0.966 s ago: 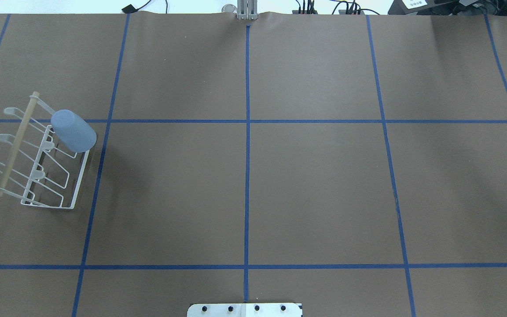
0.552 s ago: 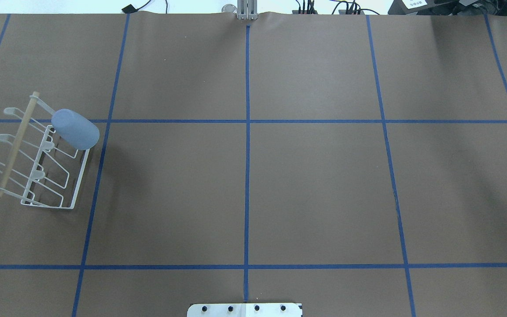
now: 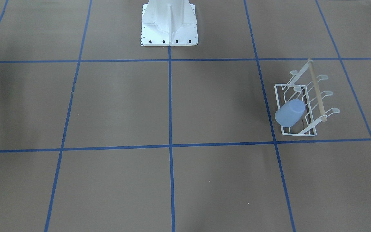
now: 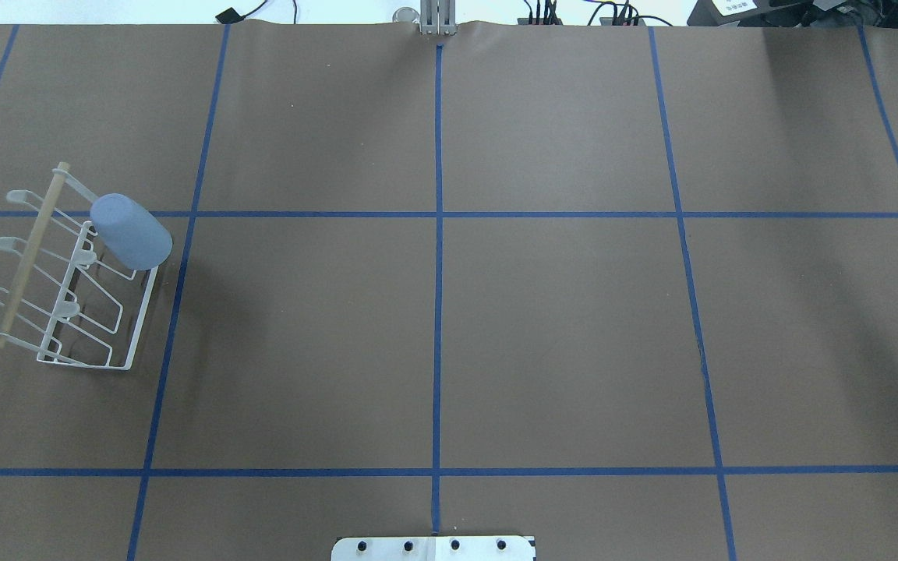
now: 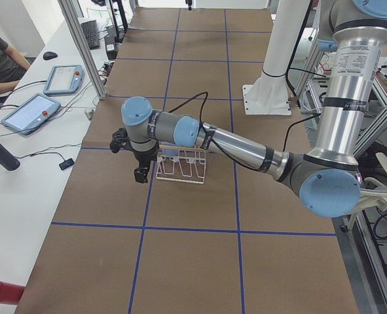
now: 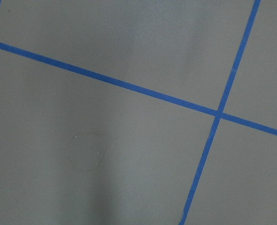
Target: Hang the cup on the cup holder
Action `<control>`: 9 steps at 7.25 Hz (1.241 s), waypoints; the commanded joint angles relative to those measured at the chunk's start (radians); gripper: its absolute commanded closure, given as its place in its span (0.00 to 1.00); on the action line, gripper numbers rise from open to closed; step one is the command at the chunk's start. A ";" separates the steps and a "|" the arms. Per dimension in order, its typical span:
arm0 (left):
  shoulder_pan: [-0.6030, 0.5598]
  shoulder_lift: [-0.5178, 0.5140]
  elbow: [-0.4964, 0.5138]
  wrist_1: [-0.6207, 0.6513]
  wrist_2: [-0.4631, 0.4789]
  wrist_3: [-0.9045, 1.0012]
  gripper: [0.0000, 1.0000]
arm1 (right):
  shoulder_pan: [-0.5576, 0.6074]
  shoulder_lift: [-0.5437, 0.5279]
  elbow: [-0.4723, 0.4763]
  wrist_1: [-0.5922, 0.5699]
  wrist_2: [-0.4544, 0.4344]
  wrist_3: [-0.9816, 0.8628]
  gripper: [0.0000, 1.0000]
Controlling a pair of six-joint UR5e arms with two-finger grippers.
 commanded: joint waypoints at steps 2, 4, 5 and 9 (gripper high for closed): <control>0.006 0.007 -0.008 0.001 0.076 -0.001 0.02 | 0.007 -0.031 0.001 0.086 0.003 0.075 0.00; 0.006 0.035 -0.005 -0.002 0.072 -0.001 0.02 | 0.009 -0.033 -0.001 0.111 0.001 0.109 0.00; 0.005 0.059 -0.009 -0.002 0.072 -0.001 0.02 | 0.008 -0.034 0.001 0.111 0.003 0.109 0.00; 0.005 0.176 -0.022 -0.146 0.073 0.005 0.02 | 0.007 -0.049 -0.018 0.111 0.057 0.109 0.00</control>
